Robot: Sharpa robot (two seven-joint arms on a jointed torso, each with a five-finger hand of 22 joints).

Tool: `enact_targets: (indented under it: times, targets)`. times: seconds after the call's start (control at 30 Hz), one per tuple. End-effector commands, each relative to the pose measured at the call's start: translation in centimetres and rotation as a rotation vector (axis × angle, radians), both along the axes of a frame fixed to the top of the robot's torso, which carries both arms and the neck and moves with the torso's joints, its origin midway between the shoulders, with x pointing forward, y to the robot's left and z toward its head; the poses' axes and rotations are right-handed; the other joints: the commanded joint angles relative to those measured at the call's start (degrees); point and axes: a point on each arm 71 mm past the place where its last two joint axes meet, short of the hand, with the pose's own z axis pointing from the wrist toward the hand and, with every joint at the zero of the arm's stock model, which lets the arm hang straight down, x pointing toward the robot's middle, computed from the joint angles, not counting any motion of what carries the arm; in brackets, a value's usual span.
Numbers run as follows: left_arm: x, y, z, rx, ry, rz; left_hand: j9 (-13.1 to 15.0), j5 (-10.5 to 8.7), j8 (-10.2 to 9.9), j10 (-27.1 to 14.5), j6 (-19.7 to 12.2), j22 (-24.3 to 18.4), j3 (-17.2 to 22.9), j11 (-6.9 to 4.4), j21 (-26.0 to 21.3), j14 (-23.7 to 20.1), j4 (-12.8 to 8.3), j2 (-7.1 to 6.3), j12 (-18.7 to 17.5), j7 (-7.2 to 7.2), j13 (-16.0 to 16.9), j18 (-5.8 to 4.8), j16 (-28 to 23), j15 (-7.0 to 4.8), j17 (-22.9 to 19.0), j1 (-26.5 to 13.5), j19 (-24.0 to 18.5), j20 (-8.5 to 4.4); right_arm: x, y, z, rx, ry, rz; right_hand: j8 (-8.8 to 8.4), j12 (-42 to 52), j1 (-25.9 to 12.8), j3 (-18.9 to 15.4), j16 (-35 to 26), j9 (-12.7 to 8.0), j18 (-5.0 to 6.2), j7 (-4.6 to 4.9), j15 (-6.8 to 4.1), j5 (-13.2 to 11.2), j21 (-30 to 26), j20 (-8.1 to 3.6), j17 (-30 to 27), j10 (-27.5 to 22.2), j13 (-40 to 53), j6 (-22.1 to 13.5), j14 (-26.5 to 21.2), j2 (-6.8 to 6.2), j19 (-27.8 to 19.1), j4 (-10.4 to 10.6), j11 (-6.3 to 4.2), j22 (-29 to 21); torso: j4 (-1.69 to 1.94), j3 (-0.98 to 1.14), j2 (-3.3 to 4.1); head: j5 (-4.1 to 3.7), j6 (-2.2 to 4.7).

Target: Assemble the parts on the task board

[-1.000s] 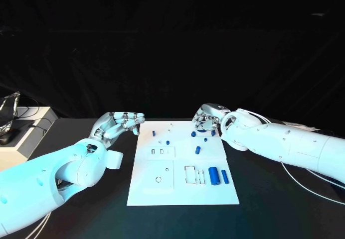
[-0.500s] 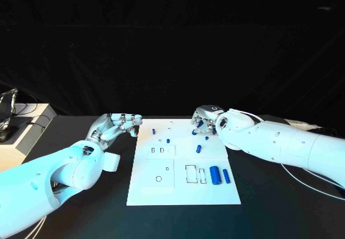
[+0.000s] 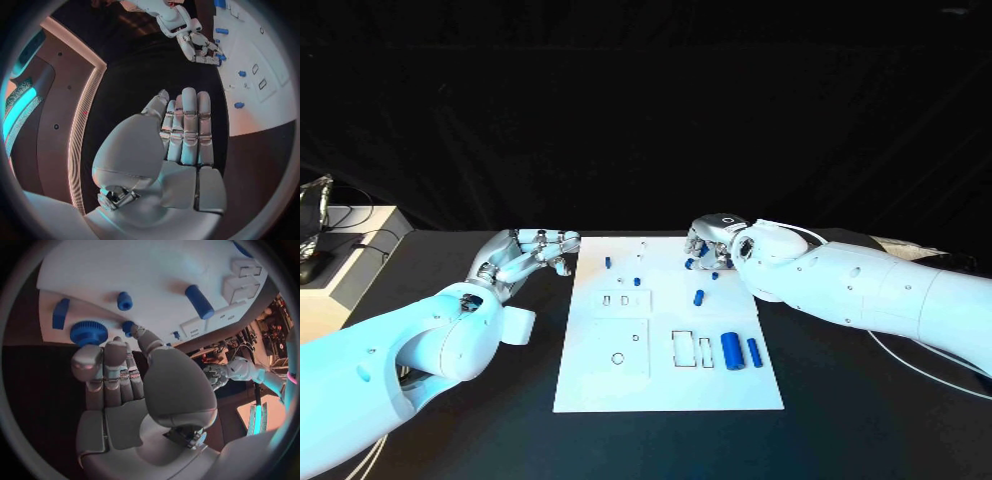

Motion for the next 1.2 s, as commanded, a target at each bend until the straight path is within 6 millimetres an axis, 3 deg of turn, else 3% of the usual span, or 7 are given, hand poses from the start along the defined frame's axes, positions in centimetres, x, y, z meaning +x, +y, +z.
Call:
enact_targets:
  times: [0.03,0.1,0.27,0.4,0.83,1.07,1.2]
  targets:
    - [-0.03,-0.21,0.02,-0.003,0.001,-0.023,0.05,0.12,0.09,-0.22,-0.31,-0.02,0.27,0.1,0.24,-0.41,0.01,0.05,0.19,0.03,0.09,0.98,0.34,-0.06,-0.07,-0.41,-0.16,0.12,0.04,0.03,-0.28,-0.031,0.016,-0.001,-0.21,0.13,0.35,1.63,0.23,0.04,0.85,-0.11,0.12,0.92,-0.4,-0.07,-0.09,0.42,-0.02,0.55,-0.31,0.54,0.46,0.1,-0.24,0.52,0.2,-0.02,0.14,-0.13,-0.04]
    - [-0.03,-0.18,0.0,-0.002,0.003,-0.024,0.05,0.14,0.08,-0.29,-0.38,-0.02,0.64,0.12,0.35,-0.53,0.31,-0.14,0.18,0.03,0.09,0.99,0.64,-0.04,-0.27,-0.35,-0.22,0.14,0.04,0.08,-0.29,-0.029,0.015,-0.002,-0.18,0.06,0.24,3.94,0.28,0.01,0.8,0.02,-0.05,0.46,-0.36,-0.17,-0.12,1.14,-0.06,0.22,-0.27,1.65,0.6,0.25,-0.36,0.95,0.33,-0.08,0.2,-0.15,-0.05]
    - [-0.03,-0.09,-0.03,-0.001,0.007,-0.026,0.06,0.14,0.1,-0.35,-0.43,0.01,0.94,0.14,0.49,-0.61,0.46,-0.26,0.18,0.04,0.09,1.03,0.82,-0.04,-0.41,-0.25,-0.22,0.13,0.03,0.35,-0.32,-0.023,0.016,0.003,-0.16,0.13,-1.38,8.78,0.42,0.09,0.68,-0.16,-0.14,0.37,-0.94,-0.34,-0.22,1.75,-0.03,0.69,-0.27,0.82,0.79,-0.28,-0.62,2.27,0.53,-0.15,0.38,-0.3,-0.12]
    - [-0.03,-0.07,-0.05,0.0,0.01,-0.027,0.06,0.14,0.1,-0.35,-0.43,0.01,0.94,0.14,0.49,-0.61,0.46,-0.26,0.18,0.04,0.09,1.03,0.82,-0.04,-0.41,-0.25,-0.22,0.13,0.0,0.52,-0.36,-0.022,0.02,0.007,-0.18,0.12,-1.55,9.07,0.46,0.1,0.64,-0.25,-0.18,0.35,-1.07,-0.38,-0.23,1.93,-0.04,0.87,-0.27,0.81,0.88,-0.33,-0.69,2.65,0.63,-0.24,0.48,-0.34,-0.19]
    - [0.08,-0.01,-0.17,0.004,0.017,-0.026,0.05,0.13,0.08,-0.57,-0.64,0.01,1.6,0.23,0.74,-0.71,0.73,-0.55,0.19,0.2,0.09,1.06,1.27,0.01,-0.7,-0.07,-0.3,0.15,0.0,0.45,-0.42,-0.008,0.027,0.006,-0.09,0.14,-1.74,8.73,0.65,0.19,0.47,-0.67,-0.37,0.17,-3.17,-0.53,-0.39,2.72,-0.02,1.95,-0.26,1.32,1.74,0.03,-0.99,5.81,0.68,-0.16,0.72,-0.5,-0.26]
    - [0.16,0.03,-0.23,0.005,0.018,-0.023,0.05,0.13,0.09,-0.62,-0.7,0.03,1.77,0.26,0.8,-0.76,0.71,-0.55,0.21,0.24,0.1,1.08,1.36,0.03,-0.75,0.01,-0.35,0.16,0.0,0.58,-0.09,0.037,-0.005,0.002,0.17,0.15,0.0,10.47,1.56,0.94,-0.38,-1.71,-1.15,-0.34,-0.9,-1.17,0.16,6.02,0.02,5.54,-0.05,4.74,2.61,-1.08,-2.15,8.87,0.79,-0.2,0.81,-0.59,-0.12]
    - [0.18,0.05,-0.25,0.005,0.019,-0.022,0.06,0.13,0.1,-0.66,-0.71,0.04,1.85,0.27,0.84,-0.79,0.66,-0.56,0.2,0.24,0.1,1.09,1.38,0.02,-0.77,0.08,-0.37,0.17,-0.07,0.65,0.31,0.07,-0.047,-0.01,0.0,0.15,-0.61,11.33,2.41,1.87,-0.83,-1.76,-1.26,-0.48,0.25,-1.49,0.89,6.57,0.0,6.01,-0.36,5.81,2.69,-2.6,-2.25,11.05,0.81,-0.19,0.81,-0.54,0.01]
